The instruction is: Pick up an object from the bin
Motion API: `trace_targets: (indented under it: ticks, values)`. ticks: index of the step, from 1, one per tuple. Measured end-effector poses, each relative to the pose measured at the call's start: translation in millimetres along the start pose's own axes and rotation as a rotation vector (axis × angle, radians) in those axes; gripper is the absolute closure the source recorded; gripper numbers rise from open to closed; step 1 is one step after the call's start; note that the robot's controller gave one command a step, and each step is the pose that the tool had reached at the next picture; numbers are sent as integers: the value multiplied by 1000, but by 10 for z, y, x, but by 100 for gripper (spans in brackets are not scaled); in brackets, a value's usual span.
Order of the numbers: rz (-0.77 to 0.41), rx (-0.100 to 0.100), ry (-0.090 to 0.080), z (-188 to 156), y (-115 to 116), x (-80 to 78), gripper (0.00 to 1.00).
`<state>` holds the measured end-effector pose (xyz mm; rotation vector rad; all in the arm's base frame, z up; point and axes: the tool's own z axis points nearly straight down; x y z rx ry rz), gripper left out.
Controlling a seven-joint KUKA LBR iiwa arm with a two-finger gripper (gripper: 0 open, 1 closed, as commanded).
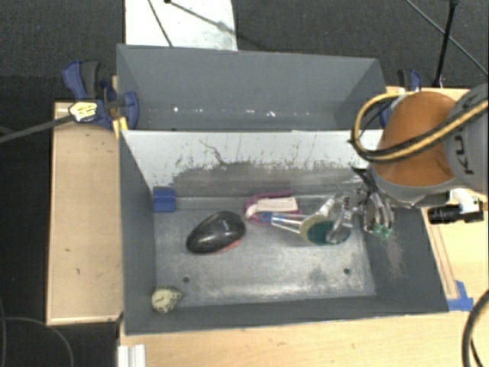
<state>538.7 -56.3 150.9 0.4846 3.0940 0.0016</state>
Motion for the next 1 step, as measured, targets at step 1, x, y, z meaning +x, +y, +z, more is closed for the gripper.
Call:
trace_targets:
  ticks: [1]
  values:
    - [-6, 0, 2, -521, 6, -25, 100]
